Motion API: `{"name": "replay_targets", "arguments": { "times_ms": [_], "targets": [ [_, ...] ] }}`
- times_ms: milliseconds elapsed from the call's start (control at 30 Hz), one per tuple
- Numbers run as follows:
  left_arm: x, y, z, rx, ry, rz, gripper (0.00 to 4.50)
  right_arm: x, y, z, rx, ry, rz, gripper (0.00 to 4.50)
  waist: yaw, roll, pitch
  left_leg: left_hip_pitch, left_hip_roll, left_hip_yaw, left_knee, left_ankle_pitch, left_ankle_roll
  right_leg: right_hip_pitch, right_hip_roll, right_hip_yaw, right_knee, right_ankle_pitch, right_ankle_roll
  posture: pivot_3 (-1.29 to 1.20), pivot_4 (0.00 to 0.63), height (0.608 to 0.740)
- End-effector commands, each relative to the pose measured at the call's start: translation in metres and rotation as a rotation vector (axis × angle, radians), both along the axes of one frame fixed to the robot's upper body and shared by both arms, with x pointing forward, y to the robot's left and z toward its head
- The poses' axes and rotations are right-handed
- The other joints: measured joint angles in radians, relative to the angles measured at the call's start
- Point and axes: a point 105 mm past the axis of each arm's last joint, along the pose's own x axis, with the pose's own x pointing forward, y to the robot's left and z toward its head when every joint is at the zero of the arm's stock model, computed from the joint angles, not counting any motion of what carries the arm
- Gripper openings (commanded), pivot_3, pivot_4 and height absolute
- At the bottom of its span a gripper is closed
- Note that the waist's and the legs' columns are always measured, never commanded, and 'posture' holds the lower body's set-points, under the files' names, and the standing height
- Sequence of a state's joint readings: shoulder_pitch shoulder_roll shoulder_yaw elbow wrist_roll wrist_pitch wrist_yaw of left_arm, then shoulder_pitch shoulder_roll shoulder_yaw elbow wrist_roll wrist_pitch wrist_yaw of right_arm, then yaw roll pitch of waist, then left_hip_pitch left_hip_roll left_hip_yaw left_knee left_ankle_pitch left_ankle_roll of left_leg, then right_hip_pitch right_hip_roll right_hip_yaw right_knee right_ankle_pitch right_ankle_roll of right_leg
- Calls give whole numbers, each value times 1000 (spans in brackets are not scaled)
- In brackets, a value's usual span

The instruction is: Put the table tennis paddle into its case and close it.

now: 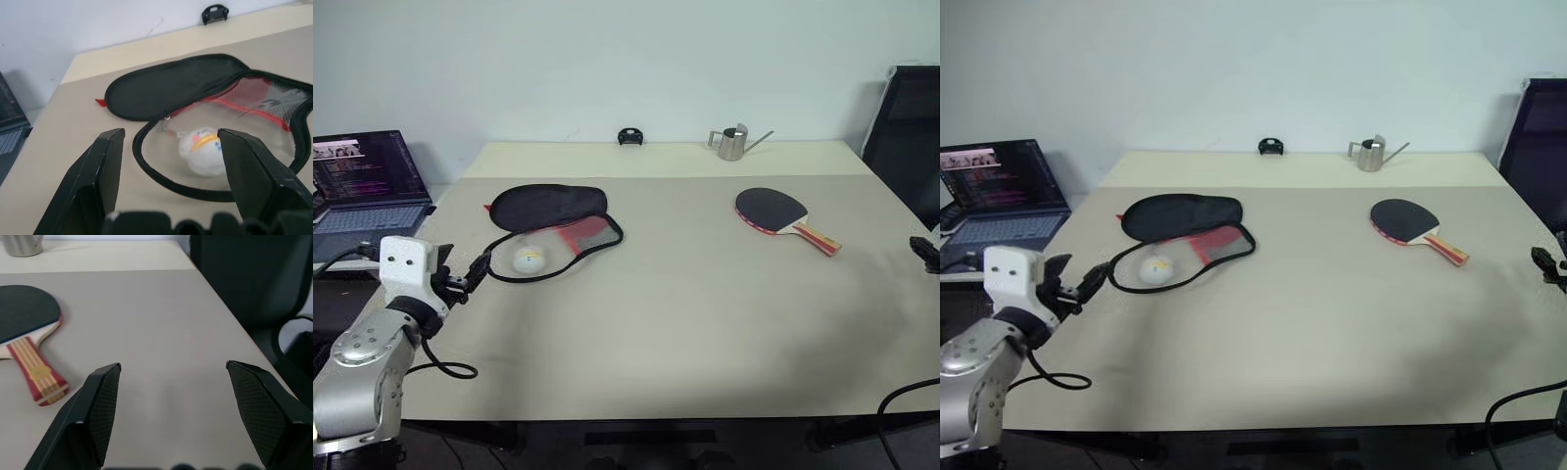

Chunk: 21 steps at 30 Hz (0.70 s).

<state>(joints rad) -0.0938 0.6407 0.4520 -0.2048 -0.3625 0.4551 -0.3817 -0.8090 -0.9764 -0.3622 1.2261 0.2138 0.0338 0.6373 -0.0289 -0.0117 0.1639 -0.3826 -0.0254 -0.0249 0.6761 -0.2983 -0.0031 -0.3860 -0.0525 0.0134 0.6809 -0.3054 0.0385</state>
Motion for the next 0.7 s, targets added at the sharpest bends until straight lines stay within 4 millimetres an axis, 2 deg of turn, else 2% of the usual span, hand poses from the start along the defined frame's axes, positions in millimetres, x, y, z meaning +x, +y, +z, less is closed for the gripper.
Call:
{"name": "replay_targets", "arguments": {
  "times_ms": [33, 300, 700],
  "targets": [
    [4, 2, 6, 16, -23, 18, 3316, -2, -6, 29, -63, -37, 7, 3748, 0, 0, 0, 0, 0, 0, 0, 0, 0, 0, 0, 0, 0, 0, 0, 0, 150, 740],
    [12, 7, 8, 22, -60, 25, 3316, -2, -4, 44, -82, -60, 35, 3748, 0, 0, 0, 0, 0, 0, 0, 0, 0, 0, 0, 0, 0, 0, 0, 0, 150, 740],
    [-2, 34, 7, 13, -93, 101, 3316, 13, 20, 38, -49, -96, 134, 3748, -1, 0, 0, 0, 0, 1, 0, 0, 0, 0, 0, 1, 0, 0, 0, 0, 150, 740]
  ]
}}
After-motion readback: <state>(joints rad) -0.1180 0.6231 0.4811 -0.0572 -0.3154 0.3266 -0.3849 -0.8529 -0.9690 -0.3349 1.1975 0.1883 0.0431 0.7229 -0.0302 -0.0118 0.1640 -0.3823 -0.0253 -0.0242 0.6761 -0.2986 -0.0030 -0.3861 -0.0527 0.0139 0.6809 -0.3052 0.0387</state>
